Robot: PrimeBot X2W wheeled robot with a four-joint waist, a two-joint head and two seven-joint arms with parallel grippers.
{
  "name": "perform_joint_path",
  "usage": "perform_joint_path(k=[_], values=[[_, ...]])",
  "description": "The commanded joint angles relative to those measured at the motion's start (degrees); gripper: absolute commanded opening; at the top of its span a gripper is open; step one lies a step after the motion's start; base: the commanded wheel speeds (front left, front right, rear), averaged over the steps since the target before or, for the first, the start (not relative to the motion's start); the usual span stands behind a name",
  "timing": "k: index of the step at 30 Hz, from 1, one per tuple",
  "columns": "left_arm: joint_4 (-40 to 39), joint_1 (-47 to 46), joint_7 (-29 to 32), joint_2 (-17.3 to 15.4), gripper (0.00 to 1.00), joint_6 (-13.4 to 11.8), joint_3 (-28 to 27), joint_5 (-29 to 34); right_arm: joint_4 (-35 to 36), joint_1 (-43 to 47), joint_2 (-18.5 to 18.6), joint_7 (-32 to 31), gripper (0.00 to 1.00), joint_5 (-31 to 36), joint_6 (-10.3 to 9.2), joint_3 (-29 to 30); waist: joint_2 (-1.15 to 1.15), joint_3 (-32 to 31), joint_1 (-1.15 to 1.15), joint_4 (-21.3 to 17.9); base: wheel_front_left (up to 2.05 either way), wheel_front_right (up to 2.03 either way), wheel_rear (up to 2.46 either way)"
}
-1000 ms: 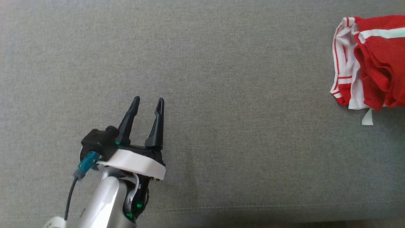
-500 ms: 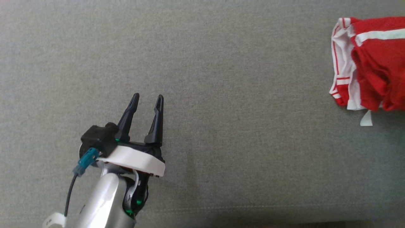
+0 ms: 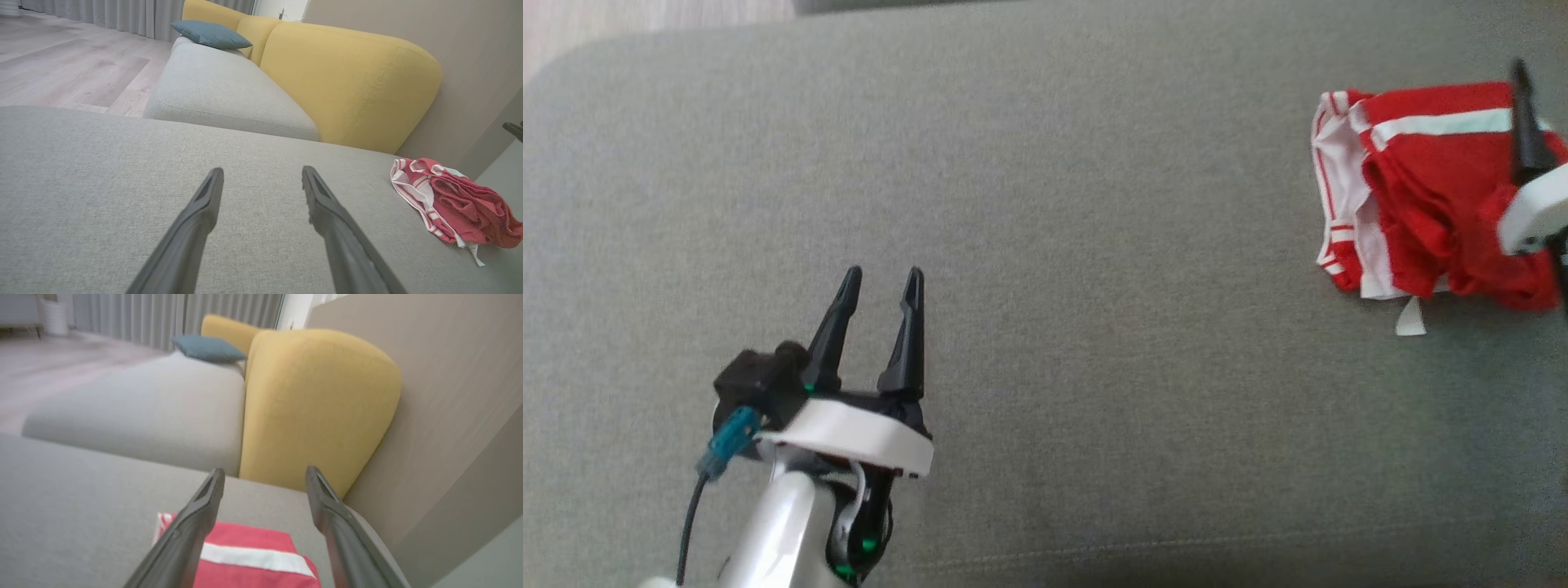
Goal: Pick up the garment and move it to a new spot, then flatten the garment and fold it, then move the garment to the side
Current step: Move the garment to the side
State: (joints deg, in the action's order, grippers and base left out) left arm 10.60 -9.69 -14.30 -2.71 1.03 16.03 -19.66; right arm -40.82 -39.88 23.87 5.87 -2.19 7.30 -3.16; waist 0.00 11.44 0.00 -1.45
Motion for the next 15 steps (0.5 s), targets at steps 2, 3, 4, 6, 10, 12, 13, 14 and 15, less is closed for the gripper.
perform_joint_path(k=[2, 3, 4, 6, 10, 12, 13, 14, 15], values=[[-2.6, -0.2, -0.7, -0.2, 1.0, 0.0, -2.3, 0.5, 5.0, 2.4, -2.0, 2.6, 1.0, -1.9, 0.19, 0.8, 0.0, -2.4, 0.0, -1.0, 0.0, 0.0, 0.0], [-2.9, 0.1, -0.7, -0.2, 1.0, 0.0, -2.6, 0.5, 6.4, 3.5, -3.2, 3.3, 1.0, -2.4, 0.19, 1.1, 0.0, -2.9, 0.0, -1.2, 0.0, 0.0, 0.0], [-3.2, 0.4, -0.7, -0.2, 1.0, -0.1, -2.8, 0.5, 7.9, 4.6, -4.5, 3.9, 1.0, -3.0, 0.19, 1.5, 0.0, -3.4, 0.0, -1.4, 0.0, 0.0, 0.0], [-3.6, 0.9, -0.7, -0.2, 1.0, -0.1, -3.2, 0.7, 11.0, 7.1, -7.3, 4.7, 1.0, -3.9, 0.19, 2.4, 0.0, -4.3, 0.0, -1.6, 0.0, 0.0, 0.0], [-4.1, 1.7, -0.7, -0.2, 1.0, -0.1, -3.8, 0.7, 16.9, 13.1, -13.1, 5.9, 1.0, -4.8, 0.19, 3.4, 0.0, -5.9, 0.0, -1.9, 0.0, 0.0, 0.0], [-4.2, 2.3, -0.7, -0.2, 1.0, -0.1, -4.0, 0.8, 19.3, 16.2, -15.7, 6.3, 1.0, -4.8, 0.19, 3.4, 0.0, -6.7, 0.0, -2.0, 0.0, 0.0, 0.0], [-4.3, 2.6, -0.7, -0.2, 1.0, -0.1, -4.0, 0.8, 20.4, 17.8, -16.8, 6.5, 1.0, -4.6, 0.19, 3.3, 0.0, -7.1, 0.0, -2.0, 0.0, 0.0, 0.0], [-4.3, 2.9, -0.7, -0.2, 1.0, -0.1, -4.0, 0.8, 21.4, 19.3, -17.7, 6.7, 1.0, -4.5, 0.19, 3.2, 0.0, -7.4, 0.0, -2.0, 0.0, 0.0, 0.0], [-4.3, 3.1, -0.7, -0.2, 1.0, -0.1, -4.0, 0.8, 22.3, 20.8, -18.4, 6.9, 1.0, -4.3, 0.19, 3.0, 0.0, -7.7, 0.0, -2.0, 0.0, 0.0, 0.0]])
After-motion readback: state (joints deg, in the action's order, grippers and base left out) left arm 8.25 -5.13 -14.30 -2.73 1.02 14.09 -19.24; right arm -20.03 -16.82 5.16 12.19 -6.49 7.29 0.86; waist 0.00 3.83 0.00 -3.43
